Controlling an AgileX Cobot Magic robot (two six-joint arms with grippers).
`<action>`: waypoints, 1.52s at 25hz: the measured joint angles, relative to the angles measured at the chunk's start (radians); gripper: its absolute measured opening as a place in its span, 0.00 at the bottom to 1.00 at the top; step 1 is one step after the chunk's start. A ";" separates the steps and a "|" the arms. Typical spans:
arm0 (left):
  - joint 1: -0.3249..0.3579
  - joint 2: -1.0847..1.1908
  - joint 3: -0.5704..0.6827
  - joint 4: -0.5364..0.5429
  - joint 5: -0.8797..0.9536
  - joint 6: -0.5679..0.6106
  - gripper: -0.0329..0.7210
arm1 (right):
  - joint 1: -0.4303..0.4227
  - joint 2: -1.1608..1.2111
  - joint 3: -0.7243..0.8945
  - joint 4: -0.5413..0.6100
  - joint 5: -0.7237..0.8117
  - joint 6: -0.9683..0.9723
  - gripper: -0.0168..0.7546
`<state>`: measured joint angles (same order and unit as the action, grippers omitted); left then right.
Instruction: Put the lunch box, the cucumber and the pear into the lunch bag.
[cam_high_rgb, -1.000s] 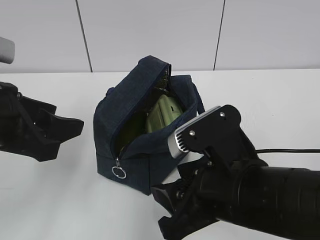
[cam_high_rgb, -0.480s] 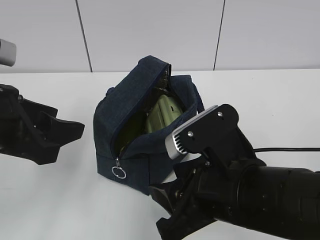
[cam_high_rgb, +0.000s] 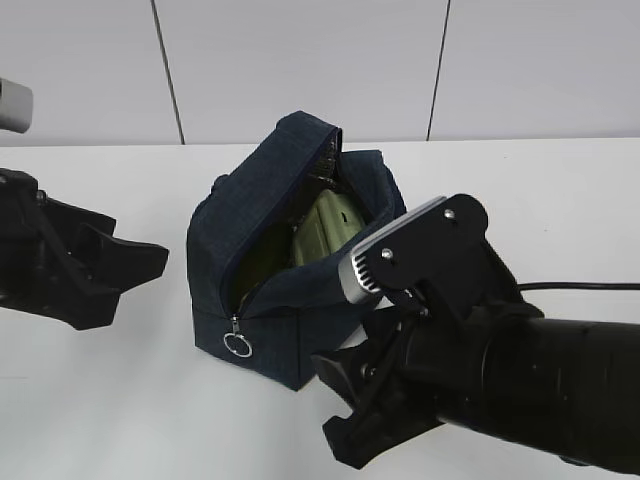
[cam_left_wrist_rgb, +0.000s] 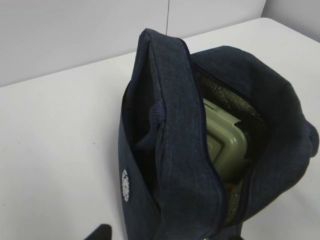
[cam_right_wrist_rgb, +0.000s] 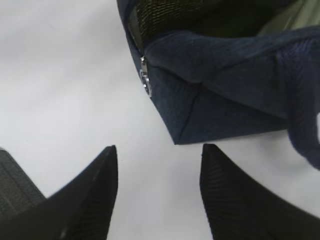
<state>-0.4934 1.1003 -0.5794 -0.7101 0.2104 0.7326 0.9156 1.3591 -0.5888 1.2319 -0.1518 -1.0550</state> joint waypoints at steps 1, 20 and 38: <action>0.000 0.000 0.000 0.000 0.000 0.000 0.58 | 0.000 -0.008 -0.007 0.105 -0.004 -0.150 0.56; -0.001 0.000 0.000 0.000 0.000 0.000 0.47 | -0.003 -0.038 -0.028 -0.402 0.166 0.198 0.34; -0.001 0.000 0.000 0.000 0.001 0.001 0.40 | 0.007 0.173 0.153 -1.435 -0.427 1.248 0.33</action>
<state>-0.4942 1.1003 -0.5794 -0.7101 0.2112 0.7333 0.9226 1.5321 -0.4356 -0.2034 -0.5789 0.1931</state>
